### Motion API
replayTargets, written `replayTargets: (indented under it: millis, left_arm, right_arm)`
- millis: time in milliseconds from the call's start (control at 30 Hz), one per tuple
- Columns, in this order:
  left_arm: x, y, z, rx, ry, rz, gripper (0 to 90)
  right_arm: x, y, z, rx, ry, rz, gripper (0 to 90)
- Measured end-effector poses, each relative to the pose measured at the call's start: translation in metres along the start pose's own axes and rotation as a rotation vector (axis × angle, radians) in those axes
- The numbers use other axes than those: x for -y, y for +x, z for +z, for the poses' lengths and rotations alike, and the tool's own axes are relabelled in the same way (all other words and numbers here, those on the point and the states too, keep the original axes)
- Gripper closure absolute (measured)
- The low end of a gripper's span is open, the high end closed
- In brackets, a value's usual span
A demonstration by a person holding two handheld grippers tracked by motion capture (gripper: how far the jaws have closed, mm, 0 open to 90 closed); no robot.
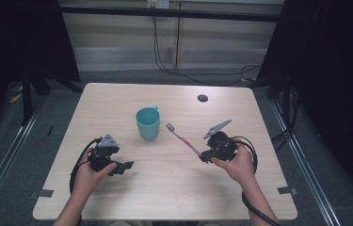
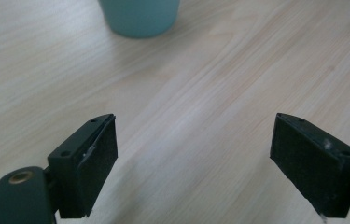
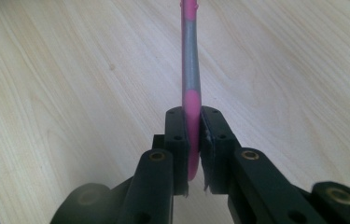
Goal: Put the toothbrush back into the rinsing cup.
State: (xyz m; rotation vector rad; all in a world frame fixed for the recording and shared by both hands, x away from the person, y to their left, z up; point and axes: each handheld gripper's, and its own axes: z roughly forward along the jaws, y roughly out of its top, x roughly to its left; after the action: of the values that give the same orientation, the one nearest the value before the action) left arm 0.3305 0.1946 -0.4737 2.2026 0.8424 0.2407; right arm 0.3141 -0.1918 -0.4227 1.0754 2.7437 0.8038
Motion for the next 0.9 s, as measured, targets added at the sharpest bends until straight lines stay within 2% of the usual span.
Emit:
replayTargets:
  millis: [33,167,300,500,633,767,900]
  left_arm:
    - [-0.003,-0.001,0.0,-0.003,0.001,0.01,14.8]
    - [-0.012,-0.006,0.0,0.019,-0.019,0.001,14.8]
    - [-0.021,-0.015,0.002,0.061,-0.028,0.006,14.8]
    - [-0.028,-0.019,0.006,0.075,-0.033,0.01,14.8]
    - [-0.035,-0.021,0.009,0.096,-0.05,-0.02,14.8]
    - [-0.043,-0.026,0.012,0.116,-0.054,-0.029,14.8]
    - [-0.052,-0.031,0.014,0.136,-0.072,-0.04,14.8]
  right_arm:
    - [0.0,0.0,0.0,-0.002,-0.003,0.003,82.2]
    - [0.0,0.0,0.0,-0.003,-0.029,0.006,82.2]
    - [-0.001,0.001,0.0,-0.001,-0.046,0.009,82.2]
    - [-0.001,0.003,0.002,-0.009,-0.065,0.006,82.2]
    - [-0.001,0.006,0.003,-0.009,-0.071,0.004,82.2]
    - [-0.002,0.007,0.002,-0.012,-0.11,0.004,82.2]
    - [-0.002,0.008,0.001,-0.01,-0.12,0.01,82.2]
